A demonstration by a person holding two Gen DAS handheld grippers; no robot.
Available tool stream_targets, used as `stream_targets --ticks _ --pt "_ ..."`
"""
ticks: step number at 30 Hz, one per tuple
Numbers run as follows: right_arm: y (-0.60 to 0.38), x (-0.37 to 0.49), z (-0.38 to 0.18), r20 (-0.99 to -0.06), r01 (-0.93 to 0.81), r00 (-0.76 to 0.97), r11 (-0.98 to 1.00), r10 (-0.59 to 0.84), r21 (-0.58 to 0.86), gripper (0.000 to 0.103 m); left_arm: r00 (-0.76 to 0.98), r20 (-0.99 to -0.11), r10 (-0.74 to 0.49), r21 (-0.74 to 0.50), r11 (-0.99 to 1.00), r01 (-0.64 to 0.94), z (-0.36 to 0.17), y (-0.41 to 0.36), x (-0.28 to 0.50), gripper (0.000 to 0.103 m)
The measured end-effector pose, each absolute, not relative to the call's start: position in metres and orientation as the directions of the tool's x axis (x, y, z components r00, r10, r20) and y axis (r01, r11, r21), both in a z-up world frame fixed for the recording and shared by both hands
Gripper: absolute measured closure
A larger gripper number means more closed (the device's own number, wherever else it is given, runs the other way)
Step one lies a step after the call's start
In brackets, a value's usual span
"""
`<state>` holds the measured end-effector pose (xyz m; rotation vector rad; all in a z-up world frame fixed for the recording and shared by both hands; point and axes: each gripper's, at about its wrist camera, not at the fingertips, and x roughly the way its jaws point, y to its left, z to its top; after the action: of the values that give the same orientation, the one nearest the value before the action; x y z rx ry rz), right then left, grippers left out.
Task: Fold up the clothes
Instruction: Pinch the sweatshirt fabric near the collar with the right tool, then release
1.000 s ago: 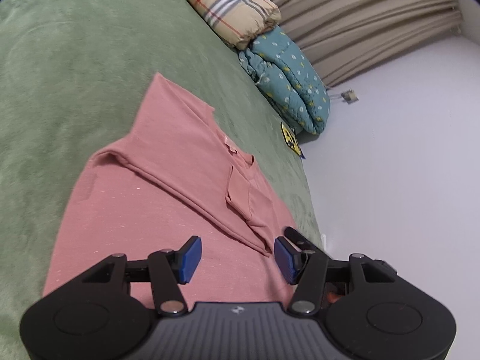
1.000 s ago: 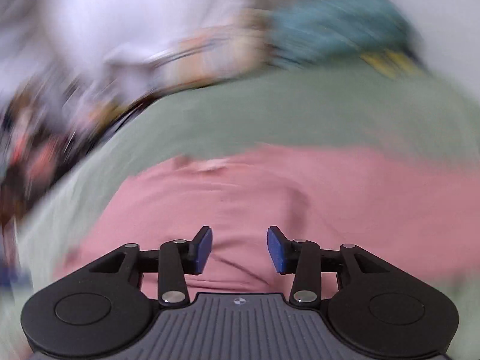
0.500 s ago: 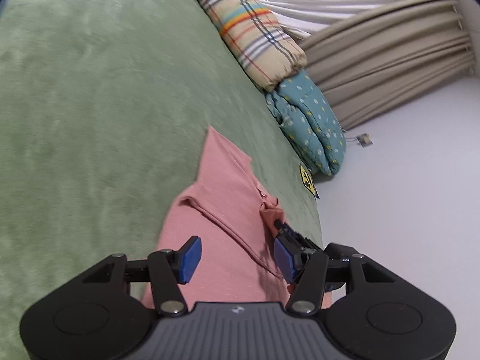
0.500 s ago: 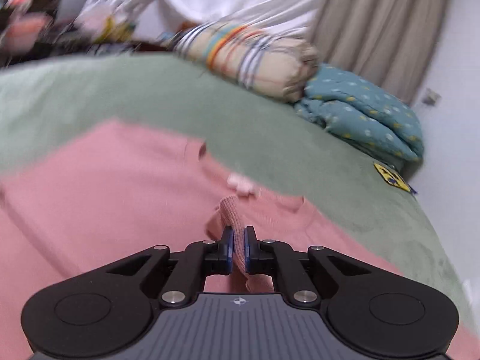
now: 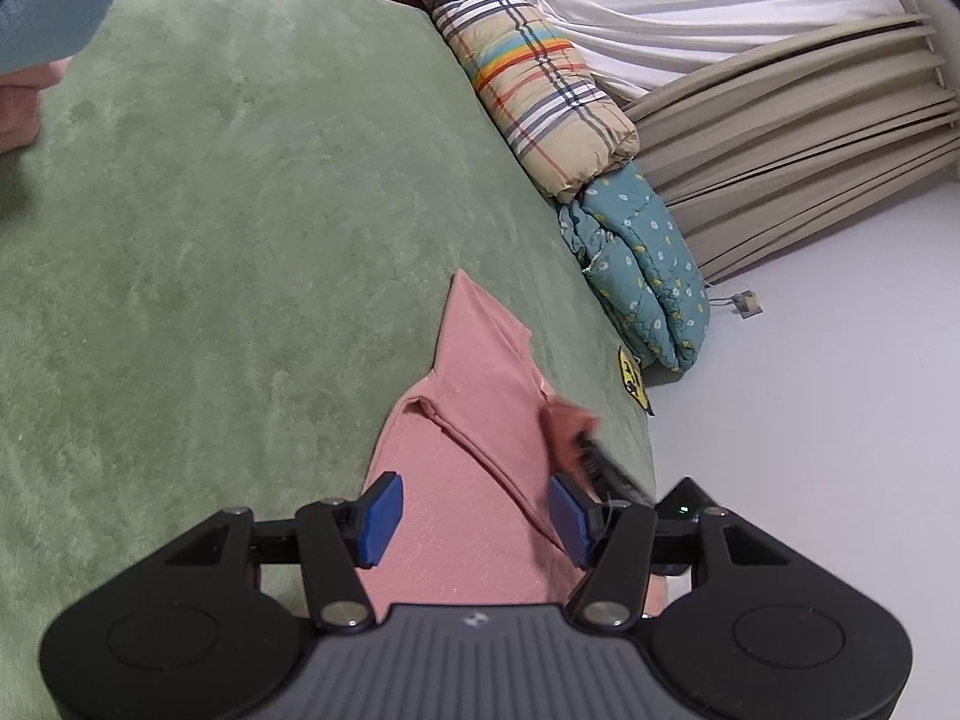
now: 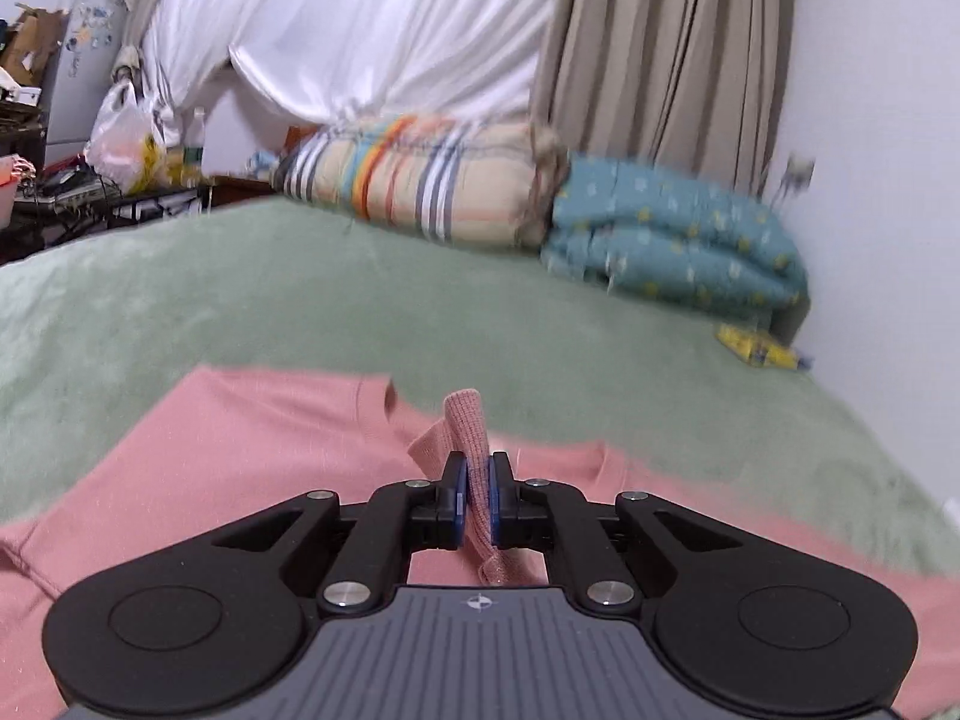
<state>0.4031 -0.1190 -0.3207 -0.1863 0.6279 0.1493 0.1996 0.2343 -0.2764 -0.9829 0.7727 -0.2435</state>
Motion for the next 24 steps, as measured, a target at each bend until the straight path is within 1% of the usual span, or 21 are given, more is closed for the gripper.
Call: stream_targets --ticks 1,2,3,4,5,6,8,10,11,12,14,16,17,18,19,22,24 --pt "-0.119 0.407 -0.325 -0.639 -0.231 0.761 0.967 0.112 -0.105 0.091 0.712 -0.476 -0.515 -0.821 0.55 -0.152 -0.277 0.234 0.199 0.05" --pt "-0.117 0.406 -0.326 -0.64 -0.234 0.762 0.964 0.101 -0.127 0.089 0.712 -0.475 -0.518 -0.825 0.544 -0.154 -0.278 0.234 0.199 0.05" --pt "-0.111 0.402 -0.331 -0.631 -0.234 0.774 0.948 0.048 -0.216 0.078 0.711 -0.474 -0.519 -0.826 0.542 -0.155 -0.278 0.234 0.198 0.05" --pt "-0.11 0.401 -0.332 -0.619 -0.219 0.785 0.944 0.022 -0.245 0.065 0.71 -0.473 -0.522 -0.827 0.54 -0.154 -0.279 0.234 0.198 0.05" --pt "-0.109 0.4 -0.332 -0.609 -0.209 0.793 0.943 0.008 -0.26 0.061 0.708 -0.476 -0.522 -0.826 0.543 -0.154 -0.279 0.234 0.197 0.05" --pt "-0.109 0.4 -0.332 -0.611 -0.21 0.792 0.941 0.004 -0.266 0.061 0.708 -0.476 -0.522 -0.825 0.544 -0.154 -0.279 0.234 0.197 0.05" --pt "-0.11 0.401 -0.33 -0.636 -0.231 0.771 0.945 0.031 -0.234 0.061 0.705 -0.476 -0.526 -0.826 0.542 -0.154 -0.279 0.235 0.196 0.05" --pt "-0.12 0.388 -0.317 -0.599 -0.261 0.79 0.955 0.129 -0.139 0.061 0.708 -0.477 -0.522 -0.824 0.545 -0.153 -0.278 0.238 0.195 0.05" --pt "-0.138 0.372 -0.304 -0.523 -0.266 0.826 0.964 0.21 -0.033 0.061 0.712 -0.473 -0.519 -0.825 0.545 -0.151 -0.277 0.24 0.194 0.05" --pt "-0.161 0.36 -0.294 -0.474 -0.23 0.847 0.969 0.243 0.086 0.061 0.714 -0.472 -0.517 -0.825 0.545 -0.151 -0.277 0.241 0.193 0.05" --pt "-0.215 0.354 -0.29 -0.458 -0.121 0.846 0.935 0.273 0.334 0.061 0.724 -0.461 -0.513 -0.831 0.535 -0.15 -0.276 0.246 0.19 0.05" --pt "-0.284 0.355 -0.309 -0.492 0.026 0.806 0.809 0.33 0.587 0.061 0.727 -0.456 -0.514 -0.834 0.532 -0.147 -0.276 0.247 0.189 0.05" --pt "-0.315 0.356 -0.319 -0.5 0.097 0.784 0.724 0.366 0.683 0.061 0.724 -0.453 -0.52 -0.837 0.528 -0.145 -0.278 0.246 0.189 0.05" --pt "-0.331 0.357 -0.328 -0.506 0.124 0.758 0.671 0.412 0.731 0.061 0.721 -0.451 -0.526 -0.84 0.524 -0.143 -0.281 0.245 0.188 0.05" --pt "-0.336 0.358 -0.332 -0.516 0.133 0.742 0.66 0.429 0.74 0.061 0.716 -0.452 -0.533 -0.842 0.52 -0.144 -0.283 0.243 0.188 0.05" --pt "-0.335 0.359 -0.337 -0.548 0.154 0.716 0.668 0.432 0.728 0.061 0.7 -0.458 -0.548 -0.843 0.517 -0.147 -0.288 0.235 0.189 0.05" --pt "-0.335 0.36 -0.34 -0.57 0.168 0.699 0.674 0.433 0.719 0.064 0.694 -0.463 -0.551 -0.839 0.525 -0.143 -0.288 0.231 0.188 0.05"
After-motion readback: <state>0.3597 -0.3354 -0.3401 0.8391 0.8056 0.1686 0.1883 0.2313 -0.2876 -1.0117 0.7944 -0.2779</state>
